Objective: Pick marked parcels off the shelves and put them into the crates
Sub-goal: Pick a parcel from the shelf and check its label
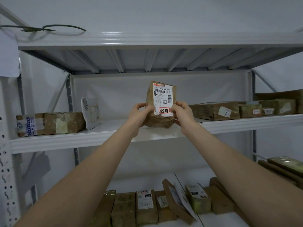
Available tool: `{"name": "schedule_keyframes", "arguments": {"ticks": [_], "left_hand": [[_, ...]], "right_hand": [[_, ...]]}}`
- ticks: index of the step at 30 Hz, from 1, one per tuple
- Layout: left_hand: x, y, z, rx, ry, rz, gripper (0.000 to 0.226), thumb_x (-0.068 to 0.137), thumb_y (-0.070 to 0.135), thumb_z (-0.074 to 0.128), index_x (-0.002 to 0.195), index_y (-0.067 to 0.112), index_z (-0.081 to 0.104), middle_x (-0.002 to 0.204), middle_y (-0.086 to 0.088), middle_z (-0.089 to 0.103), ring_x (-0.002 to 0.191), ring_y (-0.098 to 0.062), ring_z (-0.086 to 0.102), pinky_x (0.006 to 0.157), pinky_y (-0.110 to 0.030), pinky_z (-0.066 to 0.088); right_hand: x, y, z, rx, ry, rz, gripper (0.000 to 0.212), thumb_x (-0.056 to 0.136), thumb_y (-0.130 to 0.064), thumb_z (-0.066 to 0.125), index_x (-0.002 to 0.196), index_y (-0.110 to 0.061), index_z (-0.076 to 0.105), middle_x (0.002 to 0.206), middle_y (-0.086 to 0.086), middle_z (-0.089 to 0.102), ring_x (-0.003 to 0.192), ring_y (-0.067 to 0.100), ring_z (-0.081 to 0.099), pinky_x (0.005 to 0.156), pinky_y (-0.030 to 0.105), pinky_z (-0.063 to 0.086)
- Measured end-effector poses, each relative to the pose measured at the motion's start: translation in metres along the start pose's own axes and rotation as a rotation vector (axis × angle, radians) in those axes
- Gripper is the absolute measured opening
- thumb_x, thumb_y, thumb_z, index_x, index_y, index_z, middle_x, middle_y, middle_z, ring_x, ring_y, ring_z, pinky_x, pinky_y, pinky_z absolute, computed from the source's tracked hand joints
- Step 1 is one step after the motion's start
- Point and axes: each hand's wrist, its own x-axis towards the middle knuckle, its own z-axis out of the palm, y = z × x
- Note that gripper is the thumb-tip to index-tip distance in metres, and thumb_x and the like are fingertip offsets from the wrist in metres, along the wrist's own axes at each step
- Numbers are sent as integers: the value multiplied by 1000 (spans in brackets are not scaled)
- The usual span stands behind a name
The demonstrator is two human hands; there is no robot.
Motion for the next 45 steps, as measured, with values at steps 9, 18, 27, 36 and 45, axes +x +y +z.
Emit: {"name": "schedule_keyframes", "arguments": {"ticks": [9,18,27,36,45], "left_hand": [[-37,-8,1,121,-44,29,42,87,35,60,128,27,54,116,2,63,100,-17,61,88,-36,48],[-92,-52,-1,94,54,-4,40,91,33,57,131,31,55,111,1,69,94,-19,67,70,-33,58],[-161,-139,-26,203,59,-276,46,96,24,53,142,22,45,118,-5,65,84,-11,62,60,-20,50],[-246,-259,-74,121,162,-668,46,93,16,58,138,21,50,116,-6,68,91,-19,66,70,-34,56],[-328,-320,-134,50,297,-839,49,92,16,60,139,18,48,116,-6,67,91,-21,67,67,-32,57]], "right_hand": [[-41,9,-20,42,-75,27,50,86,-7,51,129,-33,50,91,-1,70,75,11,65,60,27,51],[-83,64,-27,22,-65,22,28,88,-16,59,114,-25,58,100,6,70,81,20,70,58,29,53],[-145,178,-28,-79,-133,253,26,92,-29,58,118,-27,53,101,3,71,82,19,71,73,41,60],[-225,289,-12,-226,-311,575,35,92,-30,58,124,-20,52,111,5,67,91,21,67,83,40,56],[-307,368,33,-298,-451,809,21,96,-24,52,115,-19,54,103,6,69,87,21,68,78,37,57]]}}
